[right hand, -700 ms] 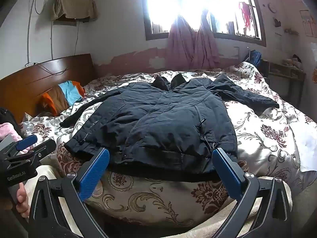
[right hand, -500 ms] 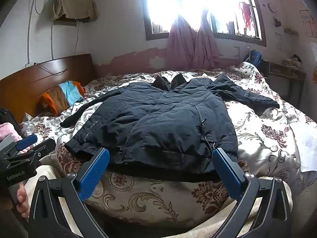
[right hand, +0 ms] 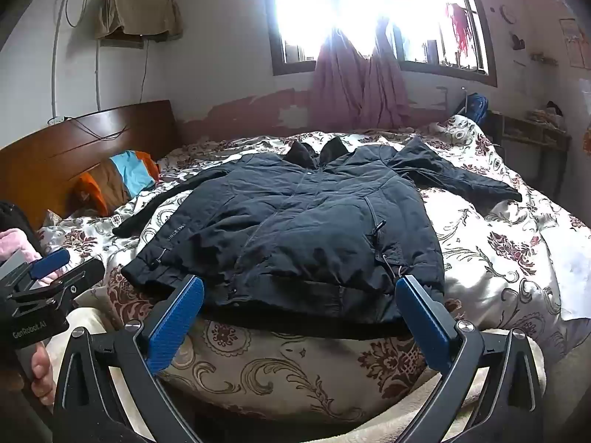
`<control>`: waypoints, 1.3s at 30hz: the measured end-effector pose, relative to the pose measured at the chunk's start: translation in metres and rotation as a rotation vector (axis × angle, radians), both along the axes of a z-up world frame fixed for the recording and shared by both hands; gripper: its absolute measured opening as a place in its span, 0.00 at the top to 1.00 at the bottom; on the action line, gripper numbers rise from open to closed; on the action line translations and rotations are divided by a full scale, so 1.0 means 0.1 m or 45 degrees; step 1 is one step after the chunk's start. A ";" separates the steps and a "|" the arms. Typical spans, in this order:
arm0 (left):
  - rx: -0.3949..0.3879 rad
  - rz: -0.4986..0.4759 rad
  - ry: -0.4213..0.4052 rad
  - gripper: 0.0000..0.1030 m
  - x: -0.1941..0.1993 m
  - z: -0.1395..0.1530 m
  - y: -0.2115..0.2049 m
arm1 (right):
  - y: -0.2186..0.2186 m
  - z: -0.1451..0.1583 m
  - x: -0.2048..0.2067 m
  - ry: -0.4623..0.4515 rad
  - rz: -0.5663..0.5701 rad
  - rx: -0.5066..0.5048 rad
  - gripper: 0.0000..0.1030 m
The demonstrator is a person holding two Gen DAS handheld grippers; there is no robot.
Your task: Fold large clothes
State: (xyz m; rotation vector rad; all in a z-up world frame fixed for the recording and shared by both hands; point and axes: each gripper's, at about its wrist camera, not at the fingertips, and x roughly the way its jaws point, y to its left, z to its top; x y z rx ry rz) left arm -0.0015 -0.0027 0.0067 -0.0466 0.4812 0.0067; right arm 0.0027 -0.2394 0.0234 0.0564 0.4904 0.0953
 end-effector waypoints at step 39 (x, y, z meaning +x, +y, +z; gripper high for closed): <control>0.013 0.000 -0.009 0.07 0.01 0.02 0.02 | -0.02 -0.01 -0.02 0.004 0.004 0.004 0.01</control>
